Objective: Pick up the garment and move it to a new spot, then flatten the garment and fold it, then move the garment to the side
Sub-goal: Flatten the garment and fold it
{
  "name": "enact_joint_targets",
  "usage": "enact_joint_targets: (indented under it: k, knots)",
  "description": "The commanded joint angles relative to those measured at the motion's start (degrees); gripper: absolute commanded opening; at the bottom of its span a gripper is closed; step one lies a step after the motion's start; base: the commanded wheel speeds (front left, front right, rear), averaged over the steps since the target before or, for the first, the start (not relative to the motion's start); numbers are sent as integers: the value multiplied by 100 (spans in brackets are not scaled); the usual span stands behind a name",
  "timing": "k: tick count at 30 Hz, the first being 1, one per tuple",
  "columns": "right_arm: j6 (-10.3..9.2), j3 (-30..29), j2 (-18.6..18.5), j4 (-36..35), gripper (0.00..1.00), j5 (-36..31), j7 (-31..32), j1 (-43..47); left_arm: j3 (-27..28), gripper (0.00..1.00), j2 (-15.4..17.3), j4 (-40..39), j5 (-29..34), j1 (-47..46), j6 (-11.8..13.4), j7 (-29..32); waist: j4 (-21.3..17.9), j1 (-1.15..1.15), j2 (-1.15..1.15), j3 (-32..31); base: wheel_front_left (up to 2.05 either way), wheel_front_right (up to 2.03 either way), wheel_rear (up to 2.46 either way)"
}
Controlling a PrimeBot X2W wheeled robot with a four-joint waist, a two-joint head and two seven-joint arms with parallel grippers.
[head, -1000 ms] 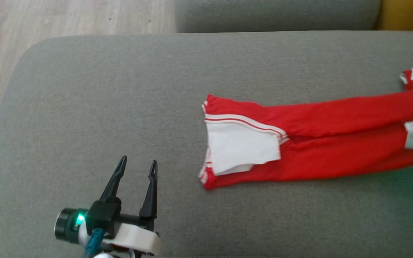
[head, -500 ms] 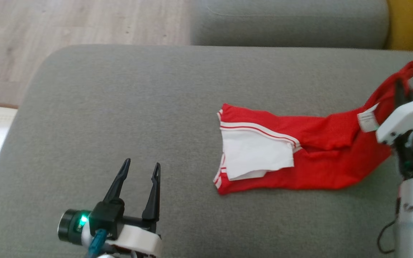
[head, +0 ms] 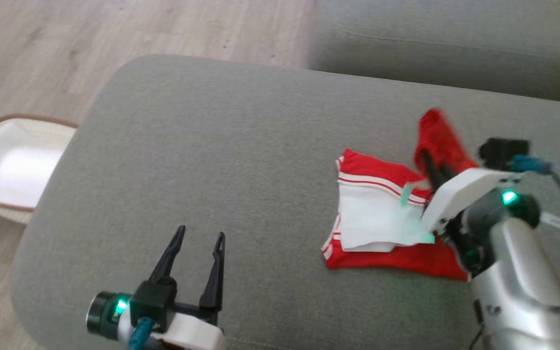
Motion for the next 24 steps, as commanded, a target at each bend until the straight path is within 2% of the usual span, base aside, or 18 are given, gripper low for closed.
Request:
enact_joint_targets:
  k: [1, 10, 12, 13, 15, 16, 17, 21, 24]
  knots:
    - [39, 290, -5, -28, 0, 139, -73, -215, 122, 100, -19, -166, 43, -240, -8, -70, 157, 0, 0, 3, 0, 0, 0]
    - [39, 881, -4, 872, 0, 406, -296, -470, 2, 100, -48, -106, -14, -318, 11, -70, 511, 0, 0, 29, 0, 0, 0]
    - [39, 998, -4, 1059, 7, 500, -338, -557, -15, 100, -53, -100, -27, -327, 20, -70, 569, 0, 0, 40, 0, 0, 0]
    - [39, 1067, -4, 1130, 16, 535, -380, -606, -22, 100, -55, -100, -33, -328, 25, -70, 589, 0, 0, 45, 0, 0, 0]
    - [39, 1157, -4, 1290, 42, 600, -476, -690, -29, 100, -59, -102, -42, -326, 36, -70, 615, 0, 0, 58, 0, 0, 0]
    - [39, 1200, -4, 1370, 78, 639, -518, -729, -29, 100, -60, -103, -46, -324, 43, -70, 622, 0, 0, 65, 0, 0, 0]
    - [39, 1230, -4, 1448, 100, 682, -558, -767, -27, 100, -62, -104, -51, -323, 47, -70, 625, 0, 0, 74, 0, 0, 0]
    - [39, 1372, -4, 1660, 100, 834, -719, -901, -10, 100, -66, -111, -67, -322, 72, -70, 592, 0, 0, 119, 0, 0, 0]
    - [39, 1509, -4, 1554, 100, 1099, -894, -936, -3, 100, -70, -116, -78, -330, 90, -70, 524, 0, 0, 149, 0, 0, 0]
